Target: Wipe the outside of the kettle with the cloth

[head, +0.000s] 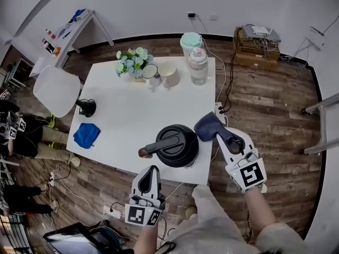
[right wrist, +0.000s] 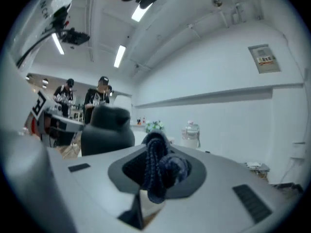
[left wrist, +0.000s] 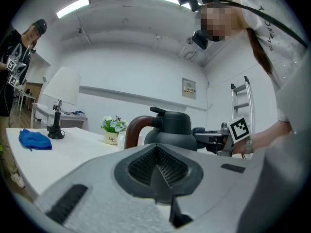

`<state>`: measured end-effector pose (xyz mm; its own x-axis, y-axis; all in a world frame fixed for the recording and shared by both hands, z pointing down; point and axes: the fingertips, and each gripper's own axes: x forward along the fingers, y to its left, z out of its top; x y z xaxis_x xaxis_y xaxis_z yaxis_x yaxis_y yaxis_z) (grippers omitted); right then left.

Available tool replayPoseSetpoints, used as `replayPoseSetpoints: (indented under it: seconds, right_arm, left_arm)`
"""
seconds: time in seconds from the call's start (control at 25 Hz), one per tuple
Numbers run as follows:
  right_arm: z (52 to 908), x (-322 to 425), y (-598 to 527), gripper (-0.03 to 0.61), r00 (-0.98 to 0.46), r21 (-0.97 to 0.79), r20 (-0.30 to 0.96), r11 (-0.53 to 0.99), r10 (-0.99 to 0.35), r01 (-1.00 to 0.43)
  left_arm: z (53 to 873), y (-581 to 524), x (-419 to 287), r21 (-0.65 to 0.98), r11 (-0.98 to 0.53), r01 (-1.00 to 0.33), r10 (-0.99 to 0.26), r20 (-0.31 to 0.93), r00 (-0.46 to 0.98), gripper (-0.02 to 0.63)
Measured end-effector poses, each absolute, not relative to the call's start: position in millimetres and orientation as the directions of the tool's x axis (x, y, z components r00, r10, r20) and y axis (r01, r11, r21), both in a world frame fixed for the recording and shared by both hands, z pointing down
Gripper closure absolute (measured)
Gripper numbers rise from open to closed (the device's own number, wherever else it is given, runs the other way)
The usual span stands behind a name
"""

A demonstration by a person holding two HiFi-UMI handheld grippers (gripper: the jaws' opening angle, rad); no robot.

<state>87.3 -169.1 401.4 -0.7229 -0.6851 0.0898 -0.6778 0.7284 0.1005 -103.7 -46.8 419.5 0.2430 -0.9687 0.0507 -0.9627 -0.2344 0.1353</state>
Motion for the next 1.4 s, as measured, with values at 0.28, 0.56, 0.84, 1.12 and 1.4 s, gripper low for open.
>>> replayPoseSetpoints:
  seconds: [0.28, 0.56, 0.84, 1.12, 1.4]
  right_arm:
    - [350.4, 67.5, -168.3, 0.515, -0.827, -0.148, -0.121, 0.833, -0.55, -0.533]
    - [419.6, 53.2, -153.4, 0.515, -0.865, -0.152, 0.048, 0.852, -0.5, -0.501]
    - [476.7, 50.7, -144.2, 0.515, -0.876, -0.18, 0.199, 0.863, -0.439, -0.473]
    - [503.8, 53.2, -136.0, 0.515, -0.862, -0.131, 0.315, 0.882, -0.397, -0.453]
    - [443.6, 78.4, -168.3, 0.515, -0.869, -0.237, 0.084, 0.838, -0.487, -0.492]
  left_arm:
    - [403.1, -55.8, -109.1, 0.132, -0.226, -0.965, -0.973, 0.021, 0.231, 0.606]
    - [418.5, -52.9, -110.6, 0.144, -0.206, -0.968, -0.976, 0.043, 0.214, 0.606]
    - [434.5, -53.7, -111.6, 0.15, -0.203, -0.968, -0.975, 0.058, 0.214, 0.606]
    - [445.2, -53.8, -107.9, 0.156, -0.214, -0.964, -0.972, 0.066, 0.226, 0.606]
    - [438.5, -49.2, -116.4, 0.161, -0.2, -0.966, -0.974, 0.074, 0.214, 0.606]
